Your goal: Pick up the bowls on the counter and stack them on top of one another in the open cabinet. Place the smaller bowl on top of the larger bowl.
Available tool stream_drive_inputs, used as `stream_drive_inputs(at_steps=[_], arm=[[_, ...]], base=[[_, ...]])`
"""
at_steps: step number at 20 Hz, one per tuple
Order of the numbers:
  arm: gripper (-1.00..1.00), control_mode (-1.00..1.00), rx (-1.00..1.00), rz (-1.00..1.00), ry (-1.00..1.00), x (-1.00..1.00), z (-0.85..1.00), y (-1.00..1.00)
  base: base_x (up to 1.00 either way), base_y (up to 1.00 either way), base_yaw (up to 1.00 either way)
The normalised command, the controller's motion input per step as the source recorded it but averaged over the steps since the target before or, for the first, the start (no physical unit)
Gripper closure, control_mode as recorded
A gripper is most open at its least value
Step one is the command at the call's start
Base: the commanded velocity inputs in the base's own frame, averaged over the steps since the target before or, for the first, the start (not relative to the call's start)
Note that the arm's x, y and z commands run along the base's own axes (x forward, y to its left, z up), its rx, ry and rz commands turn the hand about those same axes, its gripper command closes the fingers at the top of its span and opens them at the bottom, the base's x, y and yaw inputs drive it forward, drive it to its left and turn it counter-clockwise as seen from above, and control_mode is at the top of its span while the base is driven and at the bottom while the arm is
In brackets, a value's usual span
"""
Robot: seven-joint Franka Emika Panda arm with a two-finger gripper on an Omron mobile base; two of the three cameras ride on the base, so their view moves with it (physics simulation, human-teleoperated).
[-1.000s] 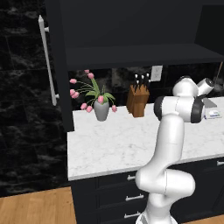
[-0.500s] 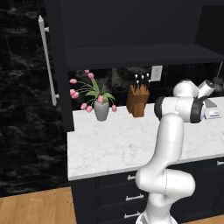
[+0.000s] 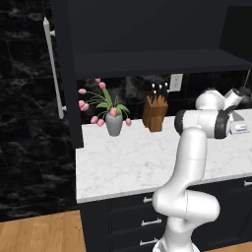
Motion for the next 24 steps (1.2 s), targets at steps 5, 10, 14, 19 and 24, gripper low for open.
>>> stream_drive_inputs(at_steps=[5, 10, 14, 19, 24], arm=[[-1.0, -1.0, 0.0, 0.01, -0.03, -0.3, 0.02, -0.1], [-1.0, -1.0, 0.0, 0.08, 0.0, 0.03, -0.21, 0.04], [-1.0, -1.0, 0.0, 0.1, 0.0, 0.15, -0.26, 0.12], [-1.0, -1.0, 0.0, 0.1, 0.0, 0.09, -0.39, 0.25], [1.0, -1.0, -0.03, 0.06, 0.0, 0.14, -0.27, 0.42]], base=[[0.0, 0.0, 0.0], [0.0, 0.0, 0.0], [0.0, 0.0, 0.0], [0.0, 0.0, 0.0], [0.0, 0.0, 0.0]])
